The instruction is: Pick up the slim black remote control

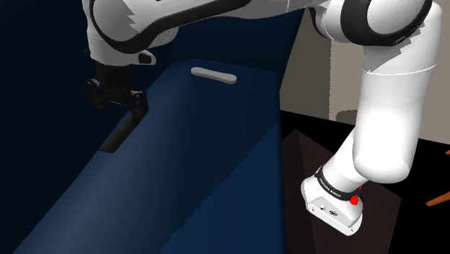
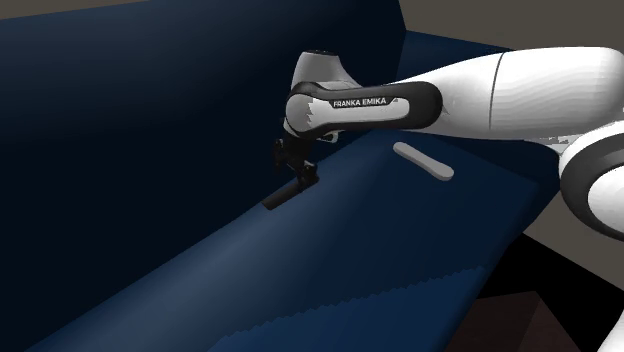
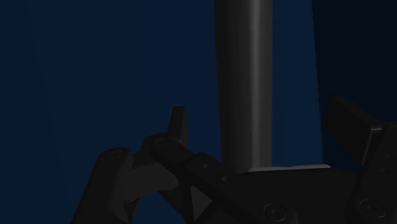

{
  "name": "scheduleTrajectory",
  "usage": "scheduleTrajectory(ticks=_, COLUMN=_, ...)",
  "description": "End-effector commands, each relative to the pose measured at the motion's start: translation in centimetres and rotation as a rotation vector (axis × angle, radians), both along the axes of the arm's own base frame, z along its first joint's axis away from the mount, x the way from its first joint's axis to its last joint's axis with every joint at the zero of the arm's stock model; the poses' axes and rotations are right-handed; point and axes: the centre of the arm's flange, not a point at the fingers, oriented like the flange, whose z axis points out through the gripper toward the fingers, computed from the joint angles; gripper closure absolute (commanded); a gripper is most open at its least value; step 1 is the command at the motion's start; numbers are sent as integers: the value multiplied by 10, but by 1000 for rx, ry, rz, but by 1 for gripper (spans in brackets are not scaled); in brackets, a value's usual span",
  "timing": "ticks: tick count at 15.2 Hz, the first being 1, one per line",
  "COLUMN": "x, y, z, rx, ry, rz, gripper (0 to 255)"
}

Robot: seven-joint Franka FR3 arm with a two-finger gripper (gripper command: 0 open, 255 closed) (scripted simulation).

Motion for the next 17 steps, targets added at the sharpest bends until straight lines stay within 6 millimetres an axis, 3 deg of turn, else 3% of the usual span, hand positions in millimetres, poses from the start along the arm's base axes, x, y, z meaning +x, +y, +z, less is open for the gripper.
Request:
scheduleTrajectory(ticks=1, x=3, y=1, z=-24, rx=5, ry=6, rz=-6, gripper=0)
scheduleTrajectory(ticks=5, x=3, y=1, z=-37, rx=5, ry=6, rz=-6, gripper=0)
scheduleTrajectory(ticks=6, x=3, y=1, z=-38, rx=5, ry=5, rz=-6, gripper=255)
scheduleTrajectory(ticks=13, x=0, y=1, z=-44, rx=5, ry=5, rz=-7, gripper=255)
scheduleTrajectory(ticks=17, x=3, y=1, z=-27, rx=5, ry=6, rz=-6, gripper=255)
